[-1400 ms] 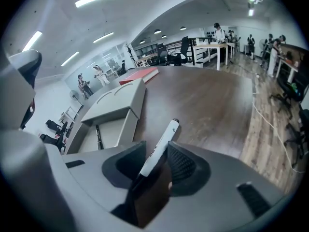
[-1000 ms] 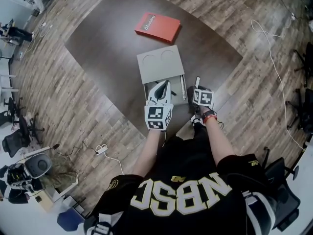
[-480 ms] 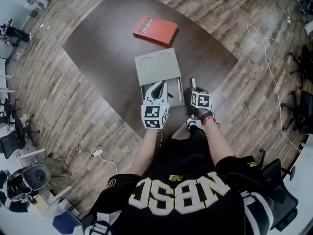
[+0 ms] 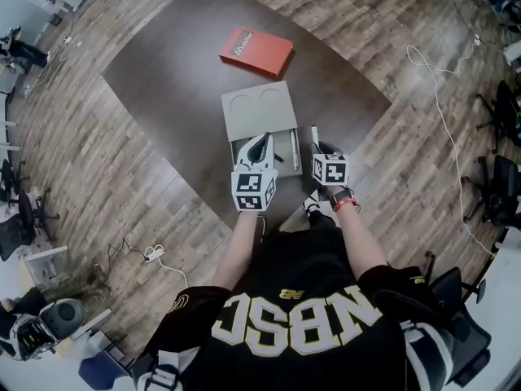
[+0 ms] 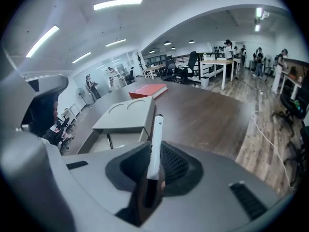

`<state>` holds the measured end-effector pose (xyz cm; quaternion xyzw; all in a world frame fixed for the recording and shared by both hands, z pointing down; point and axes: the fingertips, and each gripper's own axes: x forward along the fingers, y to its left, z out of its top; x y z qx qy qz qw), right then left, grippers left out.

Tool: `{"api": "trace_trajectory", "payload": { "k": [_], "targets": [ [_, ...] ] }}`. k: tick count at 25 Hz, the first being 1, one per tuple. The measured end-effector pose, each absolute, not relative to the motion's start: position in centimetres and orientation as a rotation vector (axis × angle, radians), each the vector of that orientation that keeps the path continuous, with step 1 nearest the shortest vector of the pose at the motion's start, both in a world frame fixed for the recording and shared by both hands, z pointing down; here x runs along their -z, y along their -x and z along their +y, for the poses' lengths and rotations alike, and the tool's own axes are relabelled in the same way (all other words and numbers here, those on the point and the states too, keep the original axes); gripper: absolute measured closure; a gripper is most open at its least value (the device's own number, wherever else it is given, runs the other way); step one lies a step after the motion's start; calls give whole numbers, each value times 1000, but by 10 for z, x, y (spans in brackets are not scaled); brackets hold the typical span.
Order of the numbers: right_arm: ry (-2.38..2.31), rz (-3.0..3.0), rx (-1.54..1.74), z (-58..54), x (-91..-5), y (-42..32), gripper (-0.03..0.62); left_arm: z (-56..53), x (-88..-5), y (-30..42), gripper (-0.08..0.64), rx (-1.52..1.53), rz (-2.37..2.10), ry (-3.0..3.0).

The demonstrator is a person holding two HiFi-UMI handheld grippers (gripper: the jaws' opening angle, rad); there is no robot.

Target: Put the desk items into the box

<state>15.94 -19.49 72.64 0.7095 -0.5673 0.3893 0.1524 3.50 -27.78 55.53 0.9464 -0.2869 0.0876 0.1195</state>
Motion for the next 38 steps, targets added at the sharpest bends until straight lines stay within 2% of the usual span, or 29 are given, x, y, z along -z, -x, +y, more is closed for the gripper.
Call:
{"api": "trace_trajectory", "payload": {
  "k": [19, 30, 38],
  "targets": [
    [-1649, -1963, -923, -255, -708, -53, 520, -293, -560, 56, 546, -229, -1164, -2645],
    [-1252, -2090, -802, -281, -730, 20, 520, -301, -570, 104, 546, -214, -1334, -2540],
    [-1099, -2069, -788, -288, -760, 48, 520, -304, -576, 125, 546, -215, -1385, -2504]
  ]
}}
